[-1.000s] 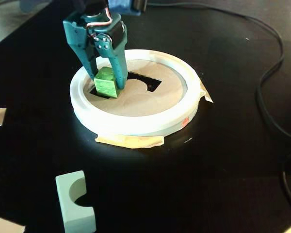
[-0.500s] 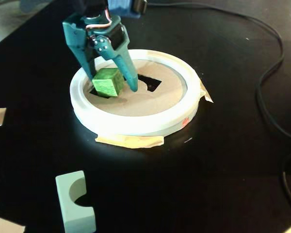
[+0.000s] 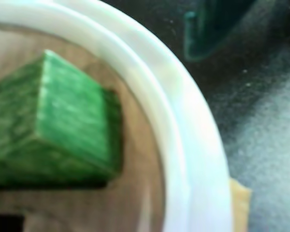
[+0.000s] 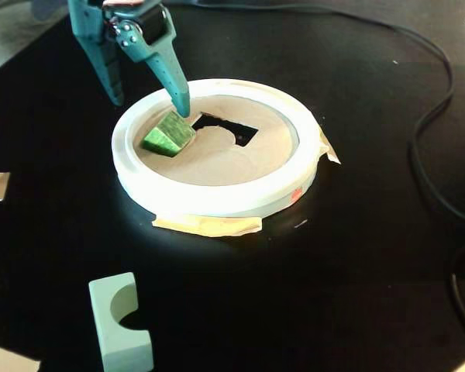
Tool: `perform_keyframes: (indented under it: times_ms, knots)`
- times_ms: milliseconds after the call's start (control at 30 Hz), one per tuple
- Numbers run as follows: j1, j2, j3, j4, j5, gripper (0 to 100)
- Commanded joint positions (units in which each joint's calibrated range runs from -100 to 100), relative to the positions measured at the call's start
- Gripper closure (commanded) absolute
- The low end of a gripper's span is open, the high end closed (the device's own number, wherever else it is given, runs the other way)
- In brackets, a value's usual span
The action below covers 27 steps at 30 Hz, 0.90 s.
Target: Pick up the square block and drop it in corresponding square shaped hole
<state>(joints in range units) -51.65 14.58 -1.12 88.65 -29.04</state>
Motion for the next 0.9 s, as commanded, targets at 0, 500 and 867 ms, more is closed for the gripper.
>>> perform_keyframes:
  times_ms: [0, 500, 867]
  knots:
    - [2.21, -3.88, -2.98, -6.41, 2.83, 16]
    - [7.95, 3.02, -2.07, -8.72, 3.42, 16]
    - [5.83, 5.80, -2.07, -13.94, 3.47, 16]
